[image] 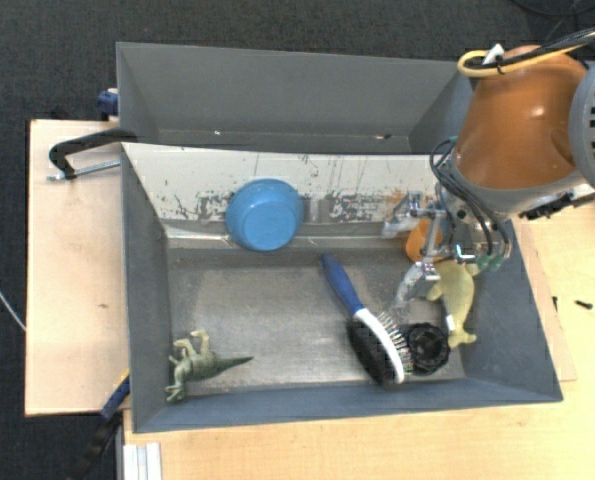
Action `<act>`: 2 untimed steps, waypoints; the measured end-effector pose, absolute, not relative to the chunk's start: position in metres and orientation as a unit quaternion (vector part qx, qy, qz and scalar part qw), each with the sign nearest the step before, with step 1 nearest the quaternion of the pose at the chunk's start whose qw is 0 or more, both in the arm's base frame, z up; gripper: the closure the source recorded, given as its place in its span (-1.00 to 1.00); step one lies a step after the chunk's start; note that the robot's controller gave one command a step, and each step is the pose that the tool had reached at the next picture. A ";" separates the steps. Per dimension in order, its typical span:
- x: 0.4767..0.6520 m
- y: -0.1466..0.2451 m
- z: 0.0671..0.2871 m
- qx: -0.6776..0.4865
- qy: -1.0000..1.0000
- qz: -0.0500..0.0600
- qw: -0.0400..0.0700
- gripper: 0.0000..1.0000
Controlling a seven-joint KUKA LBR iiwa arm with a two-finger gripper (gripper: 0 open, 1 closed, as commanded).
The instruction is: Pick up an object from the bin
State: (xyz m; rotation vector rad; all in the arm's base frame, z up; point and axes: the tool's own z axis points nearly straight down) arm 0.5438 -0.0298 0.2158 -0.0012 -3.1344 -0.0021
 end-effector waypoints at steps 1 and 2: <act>0.556 -0.023 0.118 0.011 -1.000 -0.001 -0.010 -1.00; 0.581 0.013 0.079 -0.008 -1.000 -0.001 -0.002 -1.00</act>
Offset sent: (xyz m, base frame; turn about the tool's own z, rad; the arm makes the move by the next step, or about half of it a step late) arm 0.0076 0.0062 -0.1282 -0.0242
